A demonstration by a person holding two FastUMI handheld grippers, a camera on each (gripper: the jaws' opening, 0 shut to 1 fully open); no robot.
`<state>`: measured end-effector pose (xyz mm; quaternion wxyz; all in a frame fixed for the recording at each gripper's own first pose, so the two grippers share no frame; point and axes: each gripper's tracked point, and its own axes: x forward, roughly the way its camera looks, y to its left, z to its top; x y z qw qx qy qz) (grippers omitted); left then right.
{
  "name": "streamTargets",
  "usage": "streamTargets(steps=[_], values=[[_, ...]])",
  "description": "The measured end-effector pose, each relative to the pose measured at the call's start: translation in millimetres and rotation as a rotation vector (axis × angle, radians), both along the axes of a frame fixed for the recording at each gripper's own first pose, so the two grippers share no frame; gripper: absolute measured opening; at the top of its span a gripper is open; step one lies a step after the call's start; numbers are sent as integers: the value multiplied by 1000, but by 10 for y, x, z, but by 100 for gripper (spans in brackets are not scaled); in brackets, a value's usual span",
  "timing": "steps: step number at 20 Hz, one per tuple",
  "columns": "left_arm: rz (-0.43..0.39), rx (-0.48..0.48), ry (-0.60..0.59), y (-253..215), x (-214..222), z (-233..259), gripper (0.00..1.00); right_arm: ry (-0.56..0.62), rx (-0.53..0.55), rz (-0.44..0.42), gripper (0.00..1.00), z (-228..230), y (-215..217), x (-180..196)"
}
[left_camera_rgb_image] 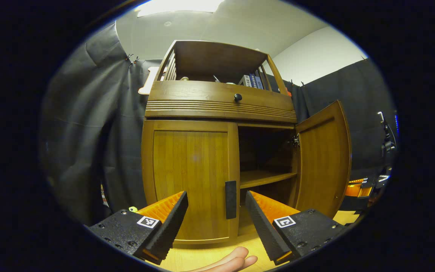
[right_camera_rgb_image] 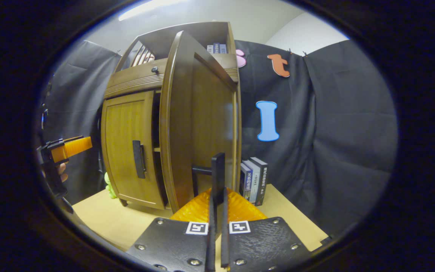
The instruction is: Open the right door of the double-door shoe cabinet with the right hand, and open the left door with the left hand.
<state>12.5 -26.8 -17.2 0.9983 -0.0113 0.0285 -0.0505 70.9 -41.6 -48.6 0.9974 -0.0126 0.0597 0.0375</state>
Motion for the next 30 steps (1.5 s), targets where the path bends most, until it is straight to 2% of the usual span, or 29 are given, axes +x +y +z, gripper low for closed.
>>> streamTargets(steps=[1, 6, 7, 8, 11, 18, 21, 23, 25, 26, 27, 29, 30], values=[[1, 0, 1, 4, 7, -1, 92, -5, 4, -21, 6, 20, -78, 6], [5, -1, 20, -10, 34, -63, 92, -7, -37, -74, 4, 11, -426, 65], [7, 1, 21, -7, 41, -66, 95, -4, -10, -61, 0, -1, -458, 84], [10, 3, 24, -3, 45, -78, 92, -8, 10, -60, 1, 12, -509, 89], [11, 6, 26, -18, 63, -96, 95, -23, 51, -37, 1, -15, -687, 88], [3, 9, 40, -85, 93, -168, 95, -37, 43, 33, 1, -59, -994, 75], [5, 5, 47, -80, 124, -188, 95, -35, 109, 43, 46, -99, -1069, 60], [7, 3, 52, -77, 153, -210, 95, -41, 94, 30, 45, -99, -1024, 69], [5, 3, 62, -89, 171, -239, 95, -45, 40, 9, 54, -84, -1008, 54], [5, 4, 66, -90, 180, -251, 95, -45, 18, 2, 50, -66, -1009, 68], [5, 2, 69, -93, 190, -259, 95, -37, 13, -16, 54, -64, -1052, 77], [-6, -19, 92, -149, 200, -335, 92, -27, 15, -49, 82, -60, -1129, 34], [-12, -32, 92, -192, 193, -347, 95, -19, 12, -53, 96, -93, -1140, 18]])
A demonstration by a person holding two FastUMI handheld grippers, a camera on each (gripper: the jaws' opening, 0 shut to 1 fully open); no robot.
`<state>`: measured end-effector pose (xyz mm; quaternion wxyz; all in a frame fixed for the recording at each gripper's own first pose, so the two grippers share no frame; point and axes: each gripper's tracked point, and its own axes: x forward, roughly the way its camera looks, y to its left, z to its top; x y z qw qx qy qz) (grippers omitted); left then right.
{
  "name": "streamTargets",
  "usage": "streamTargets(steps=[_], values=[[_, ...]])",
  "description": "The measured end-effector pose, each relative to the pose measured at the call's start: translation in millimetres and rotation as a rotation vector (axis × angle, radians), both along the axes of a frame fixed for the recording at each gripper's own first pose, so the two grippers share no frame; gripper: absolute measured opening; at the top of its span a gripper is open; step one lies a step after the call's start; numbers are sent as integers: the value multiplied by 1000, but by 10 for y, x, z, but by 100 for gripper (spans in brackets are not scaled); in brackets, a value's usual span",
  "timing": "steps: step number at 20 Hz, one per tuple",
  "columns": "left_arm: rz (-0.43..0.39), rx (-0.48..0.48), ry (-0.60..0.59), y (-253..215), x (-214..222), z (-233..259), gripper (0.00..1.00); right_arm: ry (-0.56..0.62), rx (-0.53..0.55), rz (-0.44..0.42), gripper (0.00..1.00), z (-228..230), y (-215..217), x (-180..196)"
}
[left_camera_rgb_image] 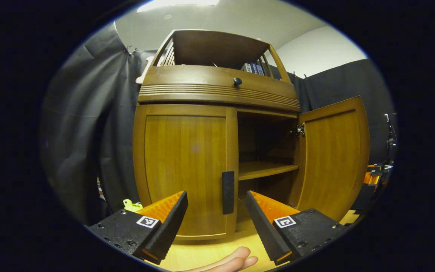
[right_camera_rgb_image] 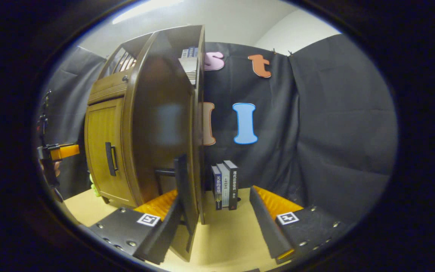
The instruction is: Open the right door of the double-door shoe cabinet with the right hand, and open the left door with the left hand.
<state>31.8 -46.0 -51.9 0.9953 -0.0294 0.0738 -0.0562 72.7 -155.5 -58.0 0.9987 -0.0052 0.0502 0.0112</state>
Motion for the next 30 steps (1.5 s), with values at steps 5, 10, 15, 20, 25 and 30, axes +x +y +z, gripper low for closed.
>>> streamTargets(steps=[5, 10, 15, 20, 25, 30], values=[[-2, 30, 16, -134, 91, -126, 96, -29, -56, -87, 97, 126, -360, -241], [-9, 26, 51, -337, 475, -292, 96, -104, -66, -102, 97, 323, -441, -689], [72, 52, 72, -252, 960, -424, 96, -205, 22, -22, 98, 510, -16, -1147], [66, 15, 74, -237, 1320, -571, 99, -253, 120, 42, 98, 530, 456, -1665], [46, 2, 120, -253, 1343, -737, 66, -217, 131, 35, 98, 412, 619, -1898], [3, 6, 127, -278, 1305, -779, 29, -197, 57, 64, 98, 417, 836, -2008]])
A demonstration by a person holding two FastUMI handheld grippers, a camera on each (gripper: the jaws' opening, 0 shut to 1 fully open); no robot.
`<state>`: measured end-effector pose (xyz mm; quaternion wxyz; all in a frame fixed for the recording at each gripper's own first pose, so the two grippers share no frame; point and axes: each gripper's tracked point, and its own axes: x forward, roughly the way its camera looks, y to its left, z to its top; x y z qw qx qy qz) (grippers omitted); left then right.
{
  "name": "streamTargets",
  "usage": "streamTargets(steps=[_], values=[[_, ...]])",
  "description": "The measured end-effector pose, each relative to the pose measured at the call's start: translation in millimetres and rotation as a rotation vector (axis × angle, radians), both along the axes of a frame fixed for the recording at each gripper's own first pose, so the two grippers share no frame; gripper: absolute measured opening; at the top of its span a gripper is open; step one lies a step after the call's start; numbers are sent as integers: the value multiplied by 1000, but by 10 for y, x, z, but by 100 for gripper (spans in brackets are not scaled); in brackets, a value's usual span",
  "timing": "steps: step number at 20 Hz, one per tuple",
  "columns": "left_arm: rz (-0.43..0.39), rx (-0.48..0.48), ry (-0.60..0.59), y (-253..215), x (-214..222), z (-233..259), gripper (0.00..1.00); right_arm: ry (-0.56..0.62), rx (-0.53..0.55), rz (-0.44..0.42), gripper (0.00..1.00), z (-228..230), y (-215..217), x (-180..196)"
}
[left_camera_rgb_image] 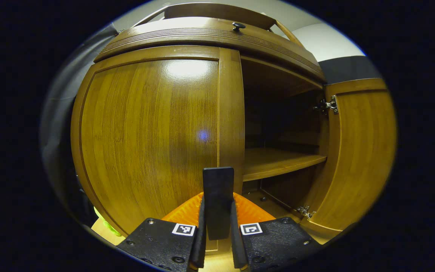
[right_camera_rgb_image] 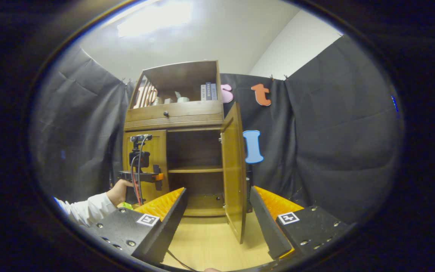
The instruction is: Open the right door of the double-door shoe cabinet with the right hand, and open the left door with the left hand.
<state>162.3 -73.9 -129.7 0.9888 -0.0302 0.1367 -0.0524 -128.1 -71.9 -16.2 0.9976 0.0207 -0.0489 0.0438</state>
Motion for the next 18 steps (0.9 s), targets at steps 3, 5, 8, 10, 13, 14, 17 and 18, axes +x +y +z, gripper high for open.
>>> streamTargets(steps=[3, 5, 8, 10, 13, 14, 17, 18], values=[[-6, 14, -18, 13, -41, 59, 30, 27, -54, 10, 98, -70, 60, -22], [-17, 19, -32, -3, -66, 79, 30, 34, -92, -6, 98, -101, 30, -30], [-27, 31, -32, -41, -125, 96, 29, 50, -82, -7, 98, -131, 33, -4], [-32, 32, -20, -41, -149, 153, 30, 48, -65, -5, 98, -131, 21, -21], [-34, 36, -7, -27, -264, 236, 30, 44, -65, -15, 98, -138, -24, -27], [-38, 35, -14, 14, -387, 247, 30, 43, -68, -17, 98, -140, -34, -20], [-54, 28, -26, 115, -666, 295, 29, 45, -75, -23, 98, -142, -53, -11], [-57, 27, -26, 128, -716, 314, 29, 41, -73, -23, 98, -118, -52, -8]])
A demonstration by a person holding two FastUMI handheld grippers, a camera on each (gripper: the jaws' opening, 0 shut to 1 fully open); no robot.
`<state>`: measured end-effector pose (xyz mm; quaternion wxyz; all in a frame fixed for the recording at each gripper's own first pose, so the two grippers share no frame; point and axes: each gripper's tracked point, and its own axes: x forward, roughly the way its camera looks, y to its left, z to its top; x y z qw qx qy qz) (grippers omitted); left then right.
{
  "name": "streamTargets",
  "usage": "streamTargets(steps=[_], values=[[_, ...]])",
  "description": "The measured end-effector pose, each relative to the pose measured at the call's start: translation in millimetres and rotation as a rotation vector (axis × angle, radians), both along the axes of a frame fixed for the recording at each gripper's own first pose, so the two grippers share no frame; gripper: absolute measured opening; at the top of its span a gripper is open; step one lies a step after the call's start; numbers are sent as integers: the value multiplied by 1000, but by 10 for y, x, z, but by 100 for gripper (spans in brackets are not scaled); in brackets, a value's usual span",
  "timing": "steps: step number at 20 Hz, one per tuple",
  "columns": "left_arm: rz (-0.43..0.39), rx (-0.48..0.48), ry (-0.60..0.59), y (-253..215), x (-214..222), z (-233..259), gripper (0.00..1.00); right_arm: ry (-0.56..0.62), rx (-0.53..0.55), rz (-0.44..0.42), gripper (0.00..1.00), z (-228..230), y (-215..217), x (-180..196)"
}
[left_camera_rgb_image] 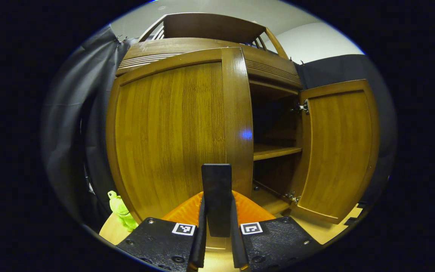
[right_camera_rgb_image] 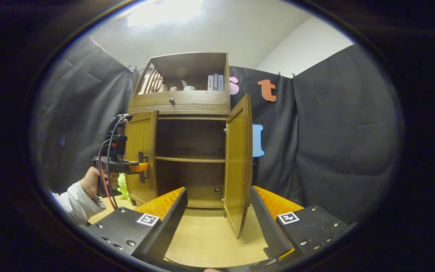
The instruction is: Open the right door of the double-door shoe cabinet with the right hand, and open the left door with the left hand.
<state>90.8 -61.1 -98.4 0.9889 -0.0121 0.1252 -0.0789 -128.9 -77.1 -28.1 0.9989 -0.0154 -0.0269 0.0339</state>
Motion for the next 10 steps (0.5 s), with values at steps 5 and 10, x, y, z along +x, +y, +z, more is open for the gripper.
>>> streamTargets(steps=[5, 10], values=[[21, 27, 8, 150, -254, 75, 29, -22, -11, 8, 98, 37, 69, -15], [26, 22, 4, 292, -468, 114, 29, -21, 1, 22, 98, -10, 150, 7]])
